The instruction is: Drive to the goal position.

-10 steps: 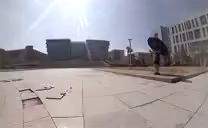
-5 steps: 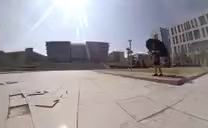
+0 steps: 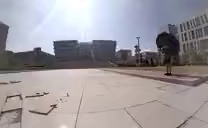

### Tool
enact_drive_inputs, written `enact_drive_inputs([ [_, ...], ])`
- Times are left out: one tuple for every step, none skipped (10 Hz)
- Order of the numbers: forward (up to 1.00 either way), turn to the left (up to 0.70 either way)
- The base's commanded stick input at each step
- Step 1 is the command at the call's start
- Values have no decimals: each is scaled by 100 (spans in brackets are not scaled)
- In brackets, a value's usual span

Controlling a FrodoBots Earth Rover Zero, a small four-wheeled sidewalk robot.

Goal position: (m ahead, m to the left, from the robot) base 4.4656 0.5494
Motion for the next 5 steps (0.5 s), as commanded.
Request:
enact_drive_inputs([
  [70, 2],
  [70, 2],
  [70, 2],
  [70, 2],
  [70, 2],
])
